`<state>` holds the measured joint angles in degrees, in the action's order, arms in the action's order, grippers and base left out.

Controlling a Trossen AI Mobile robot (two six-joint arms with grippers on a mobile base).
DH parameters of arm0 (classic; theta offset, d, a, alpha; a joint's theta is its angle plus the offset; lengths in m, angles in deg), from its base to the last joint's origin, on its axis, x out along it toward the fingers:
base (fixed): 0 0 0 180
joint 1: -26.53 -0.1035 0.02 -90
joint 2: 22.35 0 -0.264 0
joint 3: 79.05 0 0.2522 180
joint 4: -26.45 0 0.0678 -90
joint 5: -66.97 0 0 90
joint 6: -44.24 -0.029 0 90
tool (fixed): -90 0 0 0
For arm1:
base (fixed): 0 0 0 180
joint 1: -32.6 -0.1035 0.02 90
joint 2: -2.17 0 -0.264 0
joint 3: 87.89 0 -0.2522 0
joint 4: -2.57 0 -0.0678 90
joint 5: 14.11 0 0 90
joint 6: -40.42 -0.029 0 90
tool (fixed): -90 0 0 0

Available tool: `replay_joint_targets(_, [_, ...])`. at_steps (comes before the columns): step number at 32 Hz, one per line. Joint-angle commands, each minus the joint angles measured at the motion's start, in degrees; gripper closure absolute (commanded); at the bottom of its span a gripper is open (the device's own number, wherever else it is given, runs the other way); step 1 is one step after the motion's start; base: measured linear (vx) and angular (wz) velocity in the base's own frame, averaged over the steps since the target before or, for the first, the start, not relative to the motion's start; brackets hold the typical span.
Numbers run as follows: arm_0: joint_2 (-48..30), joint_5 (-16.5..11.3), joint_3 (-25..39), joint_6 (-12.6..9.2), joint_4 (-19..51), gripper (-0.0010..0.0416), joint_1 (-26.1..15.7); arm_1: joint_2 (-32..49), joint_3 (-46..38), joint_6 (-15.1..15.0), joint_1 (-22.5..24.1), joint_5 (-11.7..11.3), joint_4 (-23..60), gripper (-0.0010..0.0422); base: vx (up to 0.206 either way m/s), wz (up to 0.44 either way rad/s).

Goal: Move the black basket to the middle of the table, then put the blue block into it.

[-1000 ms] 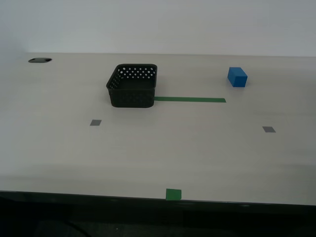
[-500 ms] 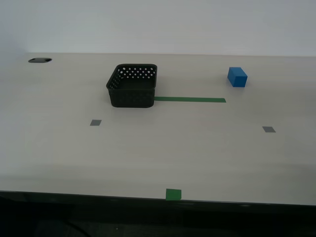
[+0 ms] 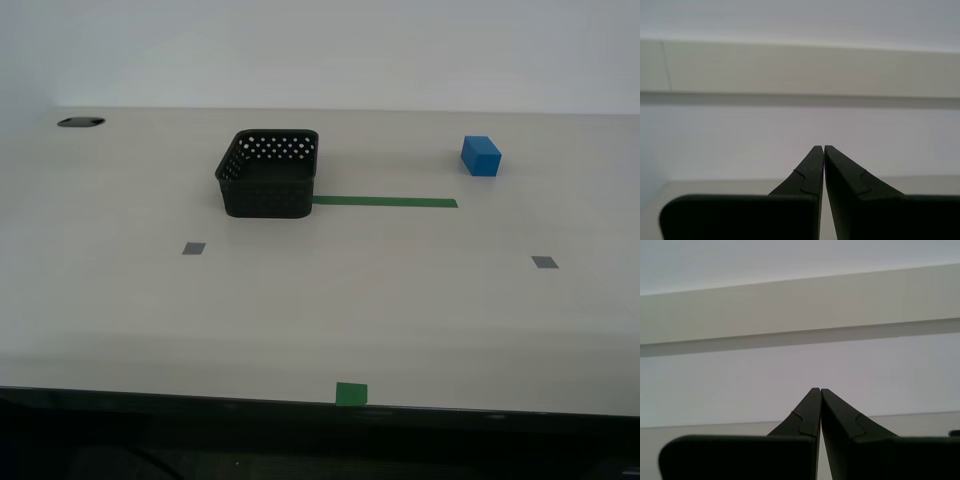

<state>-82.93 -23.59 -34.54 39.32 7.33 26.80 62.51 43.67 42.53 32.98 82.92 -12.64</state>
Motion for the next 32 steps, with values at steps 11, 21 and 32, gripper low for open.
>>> replay_joint_targets(11, [0.00, -0.04, 0.04, 0.00, 3.82, 0.0404, -0.07, 24.59, -31.89, -1.46, 7.80, 0.63, 50.80, 0.0412, 0.000, 0.000])
replay_joint_targets(21, [0.00, -0.04, 0.04, 0.00, 7.76, 0.0404, -0.11, 51.30, -58.25, -1.70, 13.33, 5.05, 67.12, 0.0412, 0.000, 0.000])
replay_joint_targets(32, [0.00, -0.04, 0.00, 0.02, 9.44, 0.0404, -0.22, 67.82, -70.34, -2.32, 14.21, 4.31, 77.11, 0.0412, 0.000, 0.000])
